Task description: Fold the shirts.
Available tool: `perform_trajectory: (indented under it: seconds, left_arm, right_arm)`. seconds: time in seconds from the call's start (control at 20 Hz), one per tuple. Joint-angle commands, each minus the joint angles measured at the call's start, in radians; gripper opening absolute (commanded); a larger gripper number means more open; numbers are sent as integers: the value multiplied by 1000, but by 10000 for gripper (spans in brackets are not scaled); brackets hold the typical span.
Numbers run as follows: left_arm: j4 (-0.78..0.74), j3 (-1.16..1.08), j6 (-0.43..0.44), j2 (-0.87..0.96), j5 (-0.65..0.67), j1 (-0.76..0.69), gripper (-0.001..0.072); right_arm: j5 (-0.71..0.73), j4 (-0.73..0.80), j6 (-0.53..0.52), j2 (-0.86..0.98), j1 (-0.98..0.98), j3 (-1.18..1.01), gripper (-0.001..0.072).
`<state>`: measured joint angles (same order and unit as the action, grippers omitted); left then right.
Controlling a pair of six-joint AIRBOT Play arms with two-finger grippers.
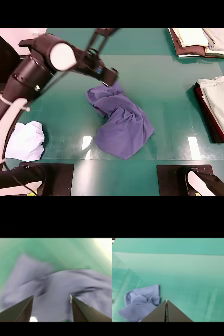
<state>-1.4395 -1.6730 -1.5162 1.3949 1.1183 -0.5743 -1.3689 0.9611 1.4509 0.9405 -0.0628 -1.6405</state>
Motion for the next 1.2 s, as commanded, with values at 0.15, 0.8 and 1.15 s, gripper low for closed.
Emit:
perform_trajectory:
  seconds: [0.15,0.8,1.15]
  left_arm:
    - [76,124,-28,81,34,349,543]
    - [317,233,77,311,-106,362,542]
    - [307,233,84,310,-127,334,23]
  right_arm:
    - [-35,-1,0,-1,-1,34,16]
    - [-40,-1,0,-2,-1,290,16]
    - [-53,0,0,-7,-1,445,16]
